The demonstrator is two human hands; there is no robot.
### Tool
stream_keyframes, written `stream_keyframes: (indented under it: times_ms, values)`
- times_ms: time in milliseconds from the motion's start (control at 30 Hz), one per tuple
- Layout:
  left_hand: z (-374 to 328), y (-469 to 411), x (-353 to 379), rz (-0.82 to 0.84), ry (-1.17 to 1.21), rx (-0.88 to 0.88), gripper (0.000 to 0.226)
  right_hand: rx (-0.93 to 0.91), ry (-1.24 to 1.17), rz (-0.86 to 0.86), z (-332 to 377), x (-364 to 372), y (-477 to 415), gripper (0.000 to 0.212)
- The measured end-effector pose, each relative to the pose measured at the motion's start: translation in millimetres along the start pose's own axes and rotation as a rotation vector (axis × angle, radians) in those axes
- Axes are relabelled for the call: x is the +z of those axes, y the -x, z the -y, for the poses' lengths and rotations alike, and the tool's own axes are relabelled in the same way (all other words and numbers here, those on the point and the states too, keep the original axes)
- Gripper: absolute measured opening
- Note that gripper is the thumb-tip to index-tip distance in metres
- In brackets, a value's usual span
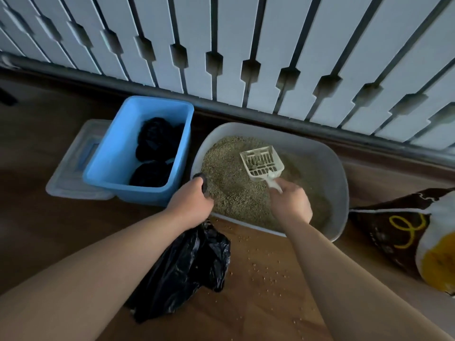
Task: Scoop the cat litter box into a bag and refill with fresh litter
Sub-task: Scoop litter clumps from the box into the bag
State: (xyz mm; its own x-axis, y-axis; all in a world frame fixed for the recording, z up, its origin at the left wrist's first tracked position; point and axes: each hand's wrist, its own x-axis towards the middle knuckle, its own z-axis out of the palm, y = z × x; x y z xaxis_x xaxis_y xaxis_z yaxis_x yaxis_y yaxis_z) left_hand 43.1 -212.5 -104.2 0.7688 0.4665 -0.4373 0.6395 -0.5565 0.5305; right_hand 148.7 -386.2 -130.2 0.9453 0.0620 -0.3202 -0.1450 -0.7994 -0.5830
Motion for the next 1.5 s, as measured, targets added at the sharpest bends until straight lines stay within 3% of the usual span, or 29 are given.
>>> stream_keyframes:
  times_ms: [200,533,633,700,800,1000,1100,1367,1500]
  values:
    - [10,32,-14,-0.027,0.011,-0.087,0.013,-0.113,0.101,0.072,-8,-20,26,0.036]
    - [45,93,-30,0.036,0.06,-0.214,0.056,-0.258,0.14,0.192,-2,-30,61,0.035]
    - [49,100,-37,0.018,0.078,-0.233,0.043,-0.345,0.172,0.256,7,-34,76,0.032]
    - [51,103,-41,0.005,0.112,-0.239,0.047,-0.427,0.246,0.299,13,-36,90,0.03]
    - [52,105,-42,-0.007,0.167,-0.255,0.074,-0.524,0.376,0.363,22,-34,109,0.027]
    - [52,106,-41,-0.05,0.276,-0.248,0.082,-0.758,0.722,0.325,41,-5,140,0.045]
    - [51,106,-39,-0.054,0.285,-0.242,0.075,-0.856,0.875,0.308,47,10,150,0.039]
    - [42,100,-37,-0.042,0.251,-0.246,0.079,-0.837,0.808,0.283,31,4,142,0.039]
    - [39,97,-34,-0.031,0.251,-0.244,0.072,-0.678,0.586,0.307,27,-6,133,0.041]
